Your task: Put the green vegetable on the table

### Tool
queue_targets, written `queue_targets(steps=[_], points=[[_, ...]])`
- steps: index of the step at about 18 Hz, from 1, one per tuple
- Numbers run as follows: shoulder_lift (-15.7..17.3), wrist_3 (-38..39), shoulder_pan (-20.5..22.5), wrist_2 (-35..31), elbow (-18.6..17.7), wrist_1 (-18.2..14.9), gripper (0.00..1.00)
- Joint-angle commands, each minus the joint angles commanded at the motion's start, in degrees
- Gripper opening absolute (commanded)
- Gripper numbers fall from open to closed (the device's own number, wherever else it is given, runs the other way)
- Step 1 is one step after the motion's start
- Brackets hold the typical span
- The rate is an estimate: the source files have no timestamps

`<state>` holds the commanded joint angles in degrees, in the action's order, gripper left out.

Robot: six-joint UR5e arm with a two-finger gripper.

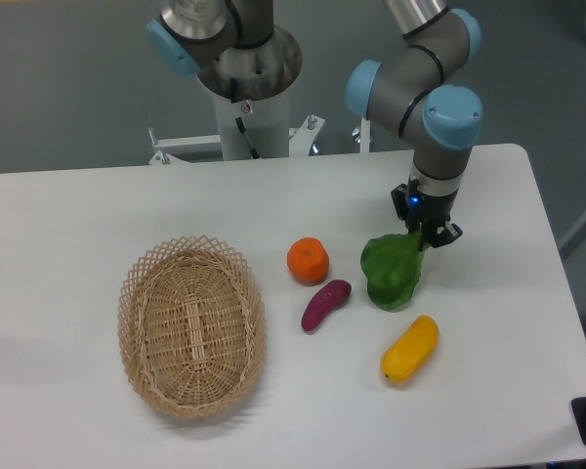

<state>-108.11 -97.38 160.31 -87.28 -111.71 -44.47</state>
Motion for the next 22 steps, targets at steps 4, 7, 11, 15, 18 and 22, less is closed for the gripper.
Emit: queue_targets(steps=[4,7,11,15,18,22], points=[[0.17,-0.18,0.09,-0.09,0.7,2.02,1.0],[1.23,0.09,0.7,0.09,3.59,1.93,1.0],[2.46,0.09,1.14,0.35,8.77,1.76,1.0],[3.16,4.2,1.23,3.33,13.97,1.14,1.0],[3.16,10.45,1.06,3.25,18.27,0.62,1.0],[3.16,10.55,1.23,3.34,22.84,-3.24,1.0]])
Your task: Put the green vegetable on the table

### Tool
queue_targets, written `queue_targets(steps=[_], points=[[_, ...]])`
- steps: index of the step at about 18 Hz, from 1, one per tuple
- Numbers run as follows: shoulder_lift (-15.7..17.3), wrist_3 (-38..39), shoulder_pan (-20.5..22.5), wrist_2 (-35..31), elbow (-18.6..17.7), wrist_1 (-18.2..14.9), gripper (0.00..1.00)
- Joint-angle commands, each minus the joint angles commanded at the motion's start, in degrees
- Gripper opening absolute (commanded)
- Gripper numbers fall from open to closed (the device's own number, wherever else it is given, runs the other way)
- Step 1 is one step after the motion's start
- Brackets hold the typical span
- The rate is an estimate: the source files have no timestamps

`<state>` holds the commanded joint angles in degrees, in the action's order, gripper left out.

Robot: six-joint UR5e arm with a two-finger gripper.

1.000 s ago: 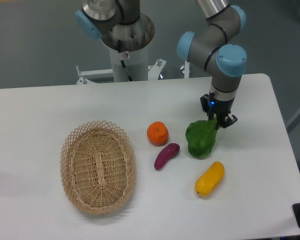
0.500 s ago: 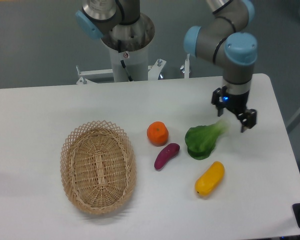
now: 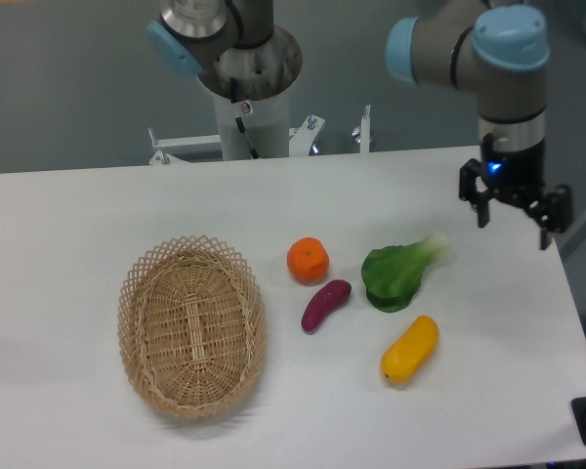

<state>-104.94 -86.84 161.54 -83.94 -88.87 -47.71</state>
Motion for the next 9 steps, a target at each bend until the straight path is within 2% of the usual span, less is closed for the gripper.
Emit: queue_targets(steps=[5,7,9], points=[[-0.09,-2.01,0.7,0.18,5.01,-8.17,1.0],[-0.09,-4.3,1.4,0.35,5.02,-8.97,1.0],[0.0,-4.66,3.15,3.32,4.76,-9.15,1.0]])
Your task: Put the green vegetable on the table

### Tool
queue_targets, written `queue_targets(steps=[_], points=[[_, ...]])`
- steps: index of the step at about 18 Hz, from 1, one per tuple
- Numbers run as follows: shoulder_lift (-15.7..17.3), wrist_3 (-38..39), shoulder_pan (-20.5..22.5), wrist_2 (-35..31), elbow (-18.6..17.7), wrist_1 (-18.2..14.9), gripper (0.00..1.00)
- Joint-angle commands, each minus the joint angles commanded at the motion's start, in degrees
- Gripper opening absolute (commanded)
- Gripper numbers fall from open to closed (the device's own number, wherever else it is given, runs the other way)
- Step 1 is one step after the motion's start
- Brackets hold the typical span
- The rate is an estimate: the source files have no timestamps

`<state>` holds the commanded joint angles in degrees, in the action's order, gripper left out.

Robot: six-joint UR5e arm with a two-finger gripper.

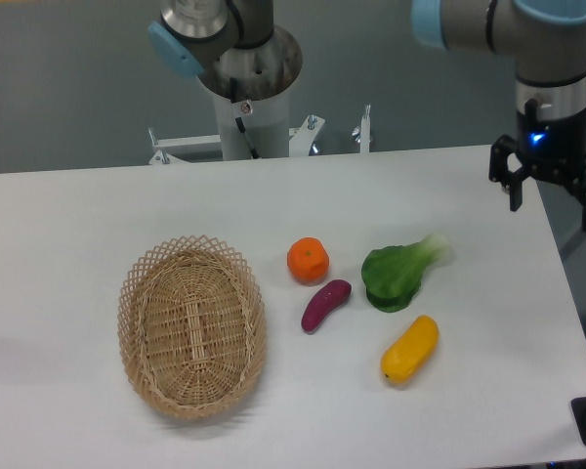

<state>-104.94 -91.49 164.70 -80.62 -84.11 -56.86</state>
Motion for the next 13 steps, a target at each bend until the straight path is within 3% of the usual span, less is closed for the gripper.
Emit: queue_targets(steps=[8,13], points=[[1.06,-5.71,3.0,2.74,-0.35,-3.95,1.0],[1.06,-6.24,3.0,2.74,-0.44,-4.04,1.0]])
